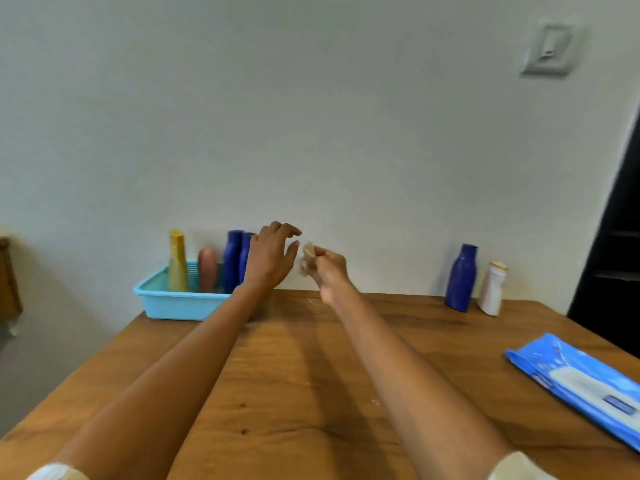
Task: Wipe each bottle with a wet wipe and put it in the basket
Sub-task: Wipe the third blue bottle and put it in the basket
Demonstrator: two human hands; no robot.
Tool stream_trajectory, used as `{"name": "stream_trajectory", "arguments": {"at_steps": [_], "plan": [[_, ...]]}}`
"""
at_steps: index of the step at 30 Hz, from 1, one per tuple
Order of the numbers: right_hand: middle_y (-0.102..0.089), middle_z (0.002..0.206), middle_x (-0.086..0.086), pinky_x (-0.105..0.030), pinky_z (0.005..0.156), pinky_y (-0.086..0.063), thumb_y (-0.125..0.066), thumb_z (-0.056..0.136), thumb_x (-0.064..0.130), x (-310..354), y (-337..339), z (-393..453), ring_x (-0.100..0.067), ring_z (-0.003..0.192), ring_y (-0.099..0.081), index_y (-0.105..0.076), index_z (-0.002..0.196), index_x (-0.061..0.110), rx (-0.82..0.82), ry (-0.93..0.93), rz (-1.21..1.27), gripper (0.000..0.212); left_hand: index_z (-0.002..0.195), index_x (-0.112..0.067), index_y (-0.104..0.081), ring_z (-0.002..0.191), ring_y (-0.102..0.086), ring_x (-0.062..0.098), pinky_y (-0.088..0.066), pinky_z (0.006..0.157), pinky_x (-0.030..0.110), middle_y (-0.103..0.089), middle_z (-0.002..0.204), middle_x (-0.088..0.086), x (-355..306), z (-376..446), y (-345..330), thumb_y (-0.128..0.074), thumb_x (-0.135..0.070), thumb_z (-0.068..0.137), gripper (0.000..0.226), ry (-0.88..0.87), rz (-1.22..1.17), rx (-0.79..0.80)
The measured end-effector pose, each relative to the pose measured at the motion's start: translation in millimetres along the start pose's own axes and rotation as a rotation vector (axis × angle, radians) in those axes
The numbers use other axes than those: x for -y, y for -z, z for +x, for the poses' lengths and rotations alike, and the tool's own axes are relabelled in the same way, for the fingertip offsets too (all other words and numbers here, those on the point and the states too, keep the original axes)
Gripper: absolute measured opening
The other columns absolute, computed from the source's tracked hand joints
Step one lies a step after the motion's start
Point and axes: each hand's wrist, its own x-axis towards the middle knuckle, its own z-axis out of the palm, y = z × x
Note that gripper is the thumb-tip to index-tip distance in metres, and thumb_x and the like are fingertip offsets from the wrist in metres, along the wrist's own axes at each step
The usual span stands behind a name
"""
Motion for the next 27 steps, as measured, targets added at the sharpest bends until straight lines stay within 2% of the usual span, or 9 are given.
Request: {"name": "stream_trajectory", "arguments": {"at_steps": [3, 6, 10, 12, 16, 20, 24, 27], "plan": [[-0.065, 0.079, -0.003, -0.023, 0.065, -0.051, -0.061, 0.088, 0.005, 3, 36, -2, -0.012, 0.066, -0.058, -0.067, 0.101, 0.004, -0.117, 0.05, -0.008, 0.015, 0.115, -0.015, -0.058, 0.106, -0.053, 0.025, -0.042, 0.091, 0.041, -0.058, 0.113, 0.006, -40, -10, -41, -0.05, -0.018, 0.093, 0.023, 0.055, -0.108, 0.023], [-0.067, 0.083, -0.005, -0.023, 0.063, -0.053, -0.057, 0.088, 0.001, 15, 78, 1, -0.012, 0.064, -0.058, -0.068, 0.089, 0.009, -0.229, 0.145, 0.001, 0.013, 0.119, -0.015, -0.053, 0.107, -0.051, 0.022, -0.043, 0.092, 0.04, -0.057, 0.116, 0.004, -80, -10, -76, -0.044, -0.02, 0.096, 0.026, 0.11, -0.234, 0.02], [-0.067, 0.085, 0.0, -0.02, 0.064, -0.051, -0.058, 0.092, 0.018, 53, 130, 13, -0.014, 0.074, -0.062, -0.065, 0.087, 0.019, -0.458, 0.339, -0.052, 0.008, 0.123, -0.015, -0.047, 0.11, -0.051, 0.02, -0.045, 0.092, 0.041, -0.056, 0.114, 0.003, -132, 1, -115, -0.042, -0.024, 0.098, 0.027, 0.225, -0.449, 0.018], [-0.065, 0.086, 0.0, -0.023, 0.065, -0.051, -0.057, 0.093, 0.02, 73, 156, 23, -0.015, 0.077, -0.06, -0.064, 0.086, 0.02, -0.528, 0.4, -0.051, 0.009, 0.125, -0.015, -0.046, 0.11, -0.051, 0.022, -0.046, 0.092, 0.042, -0.056, 0.116, 0.005, -154, 13, -137, -0.047, -0.023, 0.096, 0.03, 0.247, -0.475, 0.042], [-0.064, 0.097, -0.005, -0.024, 0.067, -0.057, -0.055, 0.093, 0.008, 100, 209, 41, -0.017, 0.083, -0.061, -0.065, 0.099, 0.013, -0.573, 0.425, -0.049, 0.013, 0.134, -0.018, -0.041, 0.12, -0.045, 0.025, -0.044, 0.095, 0.039, -0.049, 0.13, 0.01, -197, 35, -183, -0.052, -0.02, 0.093, 0.042, 0.071, -0.345, 0.214], [-0.067, 0.097, -0.006, -0.025, 0.069, -0.055, -0.058, 0.089, 0.005, 113, 249, 53, -0.019, 0.086, -0.064, -0.066, 0.096, 0.014, -0.616, 0.477, -0.125, 0.013, 0.143, -0.02, -0.031, 0.127, -0.037, 0.03, -0.038, 0.097, 0.042, -0.038, 0.141, 0.012, -236, 53, -220, -0.05, -0.024, 0.094, 0.053, -0.082, -0.154, 0.405], [-0.064, 0.09, -0.003, -0.025, 0.07, -0.055, -0.057, 0.089, 0.004, 119, 275, 58, -0.016, 0.077, -0.061, -0.065, 0.092, 0.014, -0.621, 0.496, -0.158, 0.013, 0.141, -0.019, -0.033, 0.126, -0.036, 0.032, -0.036, 0.097, 0.045, -0.037, 0.14, 0.013, -257, 62, -246, -0.044, -0.031, 0.097, 0.047, -0.077, -0.096, 0.445], [-0.064, 0.089, -0.003, -0.026, 0.073, -0.055, -0.056, 0.09, 0.003, 115, 284, 59, -0.016, 0.077, -0.061, -0.065, 0.093, 0.012, -0.607, 0.492, -0.156, 0.013, 0.132, -0.017, -0.044, 0.115, -0.046, 0.033, -0.04, 0.092, 0.041, -0.046, 0.126, 0.014, -256, 66, -254, -0.046, -0.032, 0.096, 0.039, -0.049, -0.092, 0.453]]}}
